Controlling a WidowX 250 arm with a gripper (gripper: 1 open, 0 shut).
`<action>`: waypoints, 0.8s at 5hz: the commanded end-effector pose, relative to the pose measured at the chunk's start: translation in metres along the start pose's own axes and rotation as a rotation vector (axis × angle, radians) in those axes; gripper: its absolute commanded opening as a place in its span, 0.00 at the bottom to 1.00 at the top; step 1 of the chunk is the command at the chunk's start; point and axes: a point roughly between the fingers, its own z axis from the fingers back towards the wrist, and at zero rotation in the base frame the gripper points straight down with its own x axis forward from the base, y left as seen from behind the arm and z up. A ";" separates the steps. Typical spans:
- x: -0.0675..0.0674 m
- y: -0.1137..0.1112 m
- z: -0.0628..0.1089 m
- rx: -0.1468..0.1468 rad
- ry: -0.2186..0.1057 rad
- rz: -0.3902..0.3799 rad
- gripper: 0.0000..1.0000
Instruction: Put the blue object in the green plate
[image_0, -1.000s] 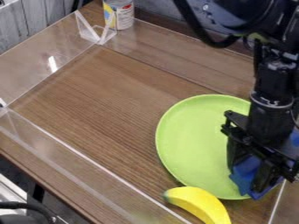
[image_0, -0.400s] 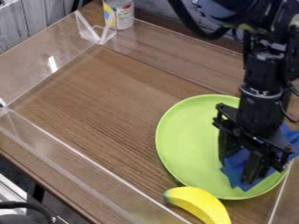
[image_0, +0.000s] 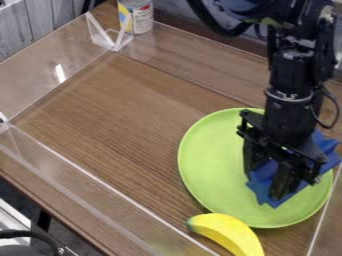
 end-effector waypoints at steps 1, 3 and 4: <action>0.006 0.007 0.016 0.013 -0.073 -0.001 0.00; 0.003 0.026 0.008 0.022 -0.065 0.031 0.00; 0.003 0.031 0.002 0.023 -0.053 0.036 0.00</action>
